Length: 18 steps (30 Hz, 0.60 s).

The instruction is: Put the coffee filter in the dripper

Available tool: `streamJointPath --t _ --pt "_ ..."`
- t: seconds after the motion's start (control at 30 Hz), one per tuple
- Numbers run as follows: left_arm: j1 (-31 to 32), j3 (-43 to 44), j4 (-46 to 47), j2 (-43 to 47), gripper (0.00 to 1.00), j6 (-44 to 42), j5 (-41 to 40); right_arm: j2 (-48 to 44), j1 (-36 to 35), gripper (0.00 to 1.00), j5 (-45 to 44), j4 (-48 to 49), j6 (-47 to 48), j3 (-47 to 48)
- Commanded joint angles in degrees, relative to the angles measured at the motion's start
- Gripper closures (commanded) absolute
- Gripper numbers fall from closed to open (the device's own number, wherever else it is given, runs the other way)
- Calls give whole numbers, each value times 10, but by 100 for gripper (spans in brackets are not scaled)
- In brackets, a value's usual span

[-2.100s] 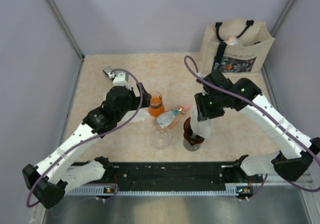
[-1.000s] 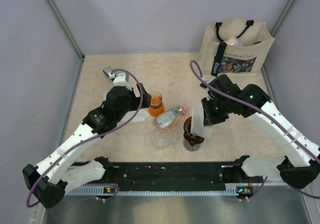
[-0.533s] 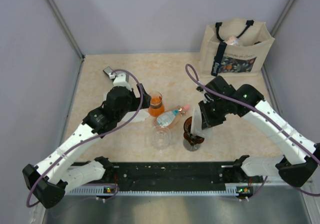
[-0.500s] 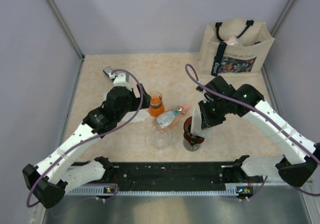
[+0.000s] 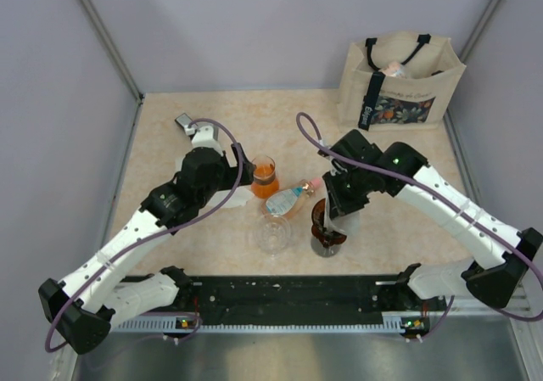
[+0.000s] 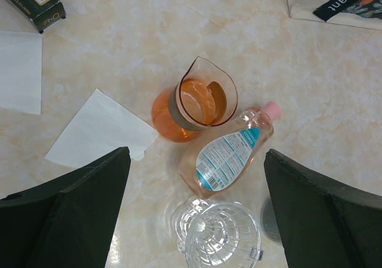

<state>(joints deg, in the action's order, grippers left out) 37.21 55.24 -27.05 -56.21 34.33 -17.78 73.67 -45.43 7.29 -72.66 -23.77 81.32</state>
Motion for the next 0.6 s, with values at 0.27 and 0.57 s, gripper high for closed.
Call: streamJointPath --t 0.27,0.57 --pt "-2 2 7 6 1 -9 -18 2 -38 87 -45 38 -20 -43" --pt "-2 0 8 7 1 -12 -21 8 -48 87 -64 54 -18 -56"
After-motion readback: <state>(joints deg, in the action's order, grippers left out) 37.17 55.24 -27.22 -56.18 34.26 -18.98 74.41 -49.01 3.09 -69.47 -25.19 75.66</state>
